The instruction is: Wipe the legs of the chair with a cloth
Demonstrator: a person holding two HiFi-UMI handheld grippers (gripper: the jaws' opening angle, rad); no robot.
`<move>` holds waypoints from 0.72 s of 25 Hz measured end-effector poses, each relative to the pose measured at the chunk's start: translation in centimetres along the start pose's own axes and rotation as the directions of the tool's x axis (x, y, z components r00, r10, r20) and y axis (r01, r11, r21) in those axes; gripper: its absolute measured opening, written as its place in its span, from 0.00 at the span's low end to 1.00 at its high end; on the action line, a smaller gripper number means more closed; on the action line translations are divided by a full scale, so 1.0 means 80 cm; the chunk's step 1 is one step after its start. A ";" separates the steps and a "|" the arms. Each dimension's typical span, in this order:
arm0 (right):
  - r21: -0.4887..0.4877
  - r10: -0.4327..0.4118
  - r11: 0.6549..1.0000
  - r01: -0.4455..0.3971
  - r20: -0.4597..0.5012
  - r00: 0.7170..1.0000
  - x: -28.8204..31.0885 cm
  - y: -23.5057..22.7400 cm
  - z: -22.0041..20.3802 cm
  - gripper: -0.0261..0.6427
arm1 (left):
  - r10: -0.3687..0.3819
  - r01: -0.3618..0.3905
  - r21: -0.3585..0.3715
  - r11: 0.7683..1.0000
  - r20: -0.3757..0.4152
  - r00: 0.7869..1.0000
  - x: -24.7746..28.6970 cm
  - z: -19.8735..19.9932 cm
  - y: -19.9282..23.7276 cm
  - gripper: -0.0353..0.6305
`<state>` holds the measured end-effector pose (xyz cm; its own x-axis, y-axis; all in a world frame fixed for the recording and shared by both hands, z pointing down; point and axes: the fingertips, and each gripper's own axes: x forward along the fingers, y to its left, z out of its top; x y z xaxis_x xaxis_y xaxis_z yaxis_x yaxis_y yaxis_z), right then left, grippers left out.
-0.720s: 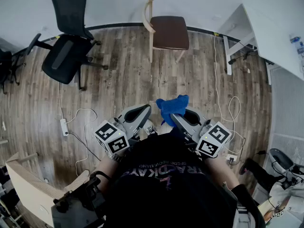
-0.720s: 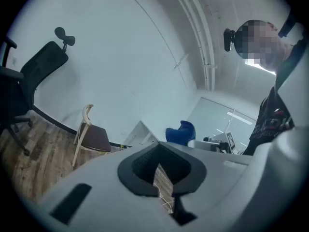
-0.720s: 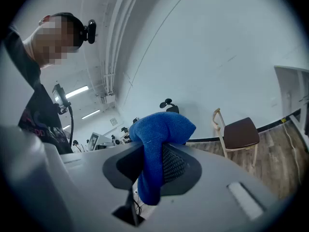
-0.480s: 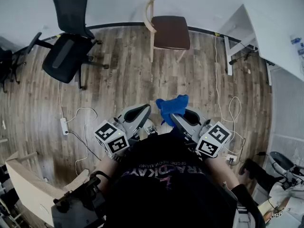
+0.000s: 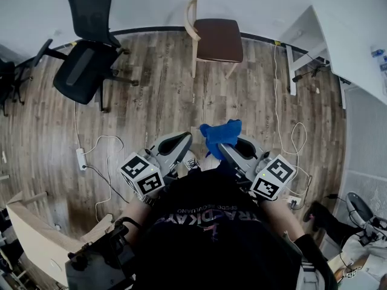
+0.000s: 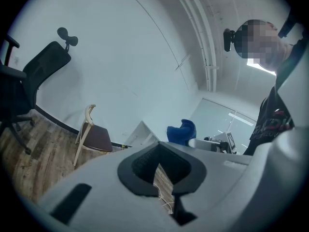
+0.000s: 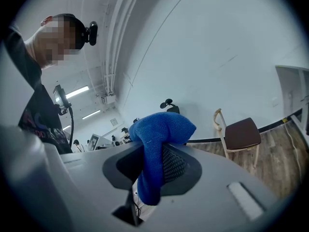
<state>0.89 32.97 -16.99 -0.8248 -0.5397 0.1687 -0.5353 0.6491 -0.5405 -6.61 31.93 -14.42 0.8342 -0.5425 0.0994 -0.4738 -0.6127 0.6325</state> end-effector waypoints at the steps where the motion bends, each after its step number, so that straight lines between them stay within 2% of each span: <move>1: 0.006 -0.005 1.000 0.005 0.003 1.000 0.000 -0.003 0.000 0.17 | 0.001 -0.001 -0.003 1.000 0.001 1.000 0.000 0.000 0.001 0.06; 11: 0.053 -0.038 0.998 0.037 0.036 0.999 0.008 -0.021 0.014 0.17 | 0.014 -0.014 -0.025 1.000 0.009 1.000 -0.005 0.005 0.020 0.06; 18: 0.055 -0.057 0.997 0.056 0.017 0.998 0.018 -0.031 0.028 0.17 | 0.032 -0.030 -0.062 0.998 0.025 0.999 -0.005 0.015 0.039 0.06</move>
<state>1.46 29.38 -17.30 -0.7896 -0.5849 0.1855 -0.5700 0.5873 -0.5746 -8.74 29.51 -13.41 0.8112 -0.5762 0.1000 -0.4806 -0.5593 0.6754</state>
